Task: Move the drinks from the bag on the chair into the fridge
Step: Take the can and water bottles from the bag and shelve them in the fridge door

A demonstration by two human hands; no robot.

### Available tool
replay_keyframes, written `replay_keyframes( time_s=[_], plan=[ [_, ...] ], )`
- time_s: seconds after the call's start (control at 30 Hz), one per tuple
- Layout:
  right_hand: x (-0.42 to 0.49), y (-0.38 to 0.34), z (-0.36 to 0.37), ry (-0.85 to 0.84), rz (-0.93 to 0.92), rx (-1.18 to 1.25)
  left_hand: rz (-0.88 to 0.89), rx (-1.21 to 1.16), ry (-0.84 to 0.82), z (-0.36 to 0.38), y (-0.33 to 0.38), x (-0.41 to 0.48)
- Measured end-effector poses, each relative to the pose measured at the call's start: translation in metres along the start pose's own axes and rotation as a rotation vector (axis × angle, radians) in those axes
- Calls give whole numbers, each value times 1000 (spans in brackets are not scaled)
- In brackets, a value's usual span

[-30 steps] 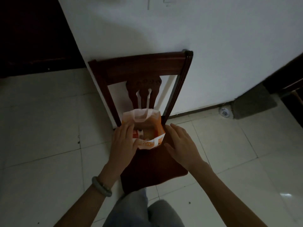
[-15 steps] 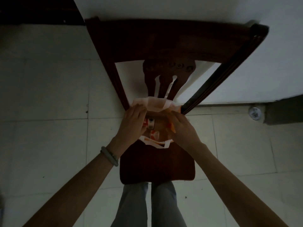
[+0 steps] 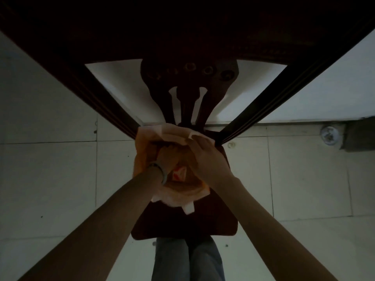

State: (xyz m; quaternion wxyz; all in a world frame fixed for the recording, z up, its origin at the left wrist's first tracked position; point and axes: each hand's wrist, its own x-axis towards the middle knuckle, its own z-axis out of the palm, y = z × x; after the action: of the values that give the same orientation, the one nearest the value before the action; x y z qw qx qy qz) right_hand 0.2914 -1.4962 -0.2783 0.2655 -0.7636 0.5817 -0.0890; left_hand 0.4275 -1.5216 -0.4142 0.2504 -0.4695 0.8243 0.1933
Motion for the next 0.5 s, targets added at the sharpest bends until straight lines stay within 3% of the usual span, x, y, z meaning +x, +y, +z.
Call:
replay_keyframes(
  time_s=[0.1,0.27,0.5],
  plan=[
    [-4,8,-3,44,4,30,-69,26,-52,13,-2,9],
    [-13,17,-8,134,-19,74,-113,-56,18,17,-12,26],
    [-18,17,-10,125,36,87,-82,196,35,16,-4,20]
  ],
)
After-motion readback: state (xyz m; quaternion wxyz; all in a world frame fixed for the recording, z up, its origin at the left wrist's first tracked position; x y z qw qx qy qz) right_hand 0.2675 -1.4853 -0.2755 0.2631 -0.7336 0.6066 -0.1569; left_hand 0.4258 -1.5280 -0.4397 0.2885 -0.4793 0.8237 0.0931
